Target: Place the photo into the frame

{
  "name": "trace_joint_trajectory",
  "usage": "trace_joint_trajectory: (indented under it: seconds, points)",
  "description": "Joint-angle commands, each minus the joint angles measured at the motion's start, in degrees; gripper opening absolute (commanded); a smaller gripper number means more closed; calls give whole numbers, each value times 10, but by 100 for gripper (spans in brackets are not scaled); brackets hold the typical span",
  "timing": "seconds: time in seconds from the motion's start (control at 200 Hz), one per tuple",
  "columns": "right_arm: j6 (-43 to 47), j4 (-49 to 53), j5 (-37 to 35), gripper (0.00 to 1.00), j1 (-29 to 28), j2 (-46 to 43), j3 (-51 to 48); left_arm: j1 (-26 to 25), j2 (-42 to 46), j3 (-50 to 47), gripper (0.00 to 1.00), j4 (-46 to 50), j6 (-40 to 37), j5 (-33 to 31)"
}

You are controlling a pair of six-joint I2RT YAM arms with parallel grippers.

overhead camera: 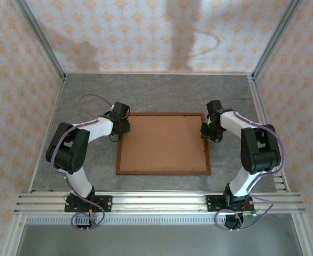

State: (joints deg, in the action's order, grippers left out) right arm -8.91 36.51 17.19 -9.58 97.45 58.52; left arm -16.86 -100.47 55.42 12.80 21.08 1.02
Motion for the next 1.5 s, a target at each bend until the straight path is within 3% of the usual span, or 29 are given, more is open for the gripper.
trace_joint_trajectory:
  seconds: [0.0, 0.27, 0.601, 1.031, 1.492]
  points:
    - [-4, -15, -13, 19, 1, 8, 6, -20, 6, 15, 32, 89, -11, 38]
    - [-5, -14, -13, 19, 0, 6, 11, 3, 85, 6, 37, 110, -17, 1]
    - [-2, -16, -14, 19, 1, 7, 11, 23, 198, -98, 38, 97, 22, 24]
    - [0, -20, -11, 18, 1, 3, 5, 39, 50, 30, 30, 88, -6, 35]
    - [1, -18, -11, 18, 1, 2, 5, 39, -29, 63, 28, 77, -17, 46]
